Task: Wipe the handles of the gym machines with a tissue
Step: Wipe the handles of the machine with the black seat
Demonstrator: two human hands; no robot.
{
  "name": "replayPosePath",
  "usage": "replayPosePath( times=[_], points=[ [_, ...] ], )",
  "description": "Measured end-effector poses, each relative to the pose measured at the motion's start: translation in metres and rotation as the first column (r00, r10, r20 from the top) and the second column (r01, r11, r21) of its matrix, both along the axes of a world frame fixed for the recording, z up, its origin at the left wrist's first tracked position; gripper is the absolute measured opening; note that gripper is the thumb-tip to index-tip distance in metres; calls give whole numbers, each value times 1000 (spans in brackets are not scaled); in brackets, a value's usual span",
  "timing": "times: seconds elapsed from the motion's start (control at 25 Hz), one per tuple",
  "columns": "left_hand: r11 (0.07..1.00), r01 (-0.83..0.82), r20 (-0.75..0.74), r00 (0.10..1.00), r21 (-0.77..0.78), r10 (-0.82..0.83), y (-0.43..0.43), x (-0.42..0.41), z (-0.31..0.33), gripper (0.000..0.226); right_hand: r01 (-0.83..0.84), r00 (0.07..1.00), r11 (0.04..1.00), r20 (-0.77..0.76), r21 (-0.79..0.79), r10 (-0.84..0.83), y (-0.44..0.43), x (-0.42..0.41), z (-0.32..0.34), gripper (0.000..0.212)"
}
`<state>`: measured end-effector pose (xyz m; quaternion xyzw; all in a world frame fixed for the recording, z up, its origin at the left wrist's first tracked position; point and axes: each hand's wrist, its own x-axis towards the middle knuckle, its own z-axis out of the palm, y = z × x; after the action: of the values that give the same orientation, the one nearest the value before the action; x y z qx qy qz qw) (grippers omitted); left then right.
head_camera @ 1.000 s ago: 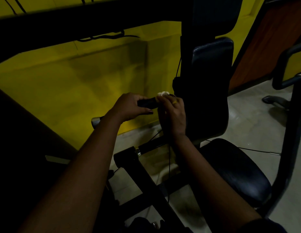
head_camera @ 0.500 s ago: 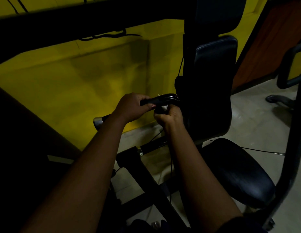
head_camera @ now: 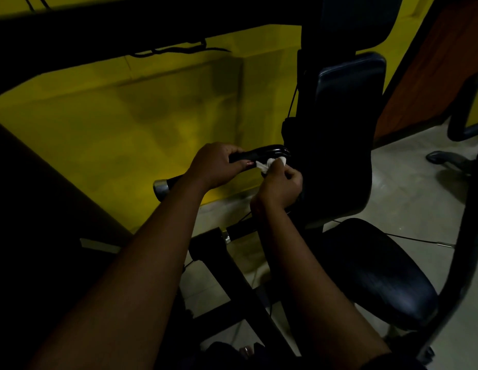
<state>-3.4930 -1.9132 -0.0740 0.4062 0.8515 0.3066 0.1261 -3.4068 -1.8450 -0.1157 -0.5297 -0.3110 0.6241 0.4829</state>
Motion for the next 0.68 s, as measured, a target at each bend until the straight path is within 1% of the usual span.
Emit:
replayPosePath(
  times=[0.04, 0.08, 0.12, 0.16, 0.24, 0.28, 0.32, 0.36, 0.4, 0.44, 0.48, 0.52, 0.6, 0.64, 0.68],
  points=[
    [1000, 3, 5, 1000, 1, -3, 0, 0, 0, 30, -31, 991, 990, 137, 138, 12, 2, 4, -7, 11],
    [1000, 4, 11, 1000, 0, -4, 0, -1, 0, 31, -69, 980, 966, 199, 249, 19, 4, 7, -11, 14],
    [1000, 2, 17, 1000, 0, -2, 1, -2, 0, 31, -100, 968, 940, 251, 325, 16, 9, 11, -18, 15],
    [1000, -3, 22, 1000, 0, 3, 1, -2, -1, 32, -89, 962, 924, 271, 372, -17, 12, 11, -19, 14],
    [1000, -6, 26, 1000, 2, 6, 2, -2, -1, 32, -14, 964, 936, 252, 353, -81, 14, 7, -19, 10],
    [1000, -4, 31, 999, 5, 4, 2, -2, -1, 32, -5, 976, 944, 207, 329, -67, 10, 3, -15, 8],
    [1000, -1, 40, 999, 7, 0, 2, -2, -1, 31, -33, 982, 937, 185, 348, -34, 4, 1, -15, 5],
    [1000, 1, 49, 999, 9, -2, 2, -3, -1, 30, -98, 977, 897, 214, 431, 4, 0, 3, -17, 3],
    [1000, -2, 60, 998, 11, 1, 2, -4, -1, 28, -175, 962, 814, 272, 554, 22, 0, 8, -21, 3],
    [1000, -6, 68, 998, 13, 5, 2, -5, -1, 27, -258, 942, 708, 335, 657, 33, 5, 14, -25, 5],
    [1000, -7, 69, 998, 10, 6, 3, -5, -1, 26, -303, 927, 624, 374, 720, 18, 14, 20, -27, 5],
    [1000, -6, 60, 998, 4, 6, 3, -6, -1, 27, -300, 920, 602, 392, 740, -23, 23, 22, -30, 4],
    [1000, -3, 37, 999, -2, 3, 3, -5, -1, 27, -205, 929, 673, 358, 711, -95, 29, 20, -26, 5],
    [1000, -2, 36, 999, 4, 2, 2, -5, -1, 27, -208, 929, 681, 360, 702, -87, 23, 16, -25, 5],
    [1000, -3, 45, 999, 17, 2, 2, -4, -1, 26, -262, 922, 636, 384, 726, -59, 14, 13, -26, 6]
  ],
)
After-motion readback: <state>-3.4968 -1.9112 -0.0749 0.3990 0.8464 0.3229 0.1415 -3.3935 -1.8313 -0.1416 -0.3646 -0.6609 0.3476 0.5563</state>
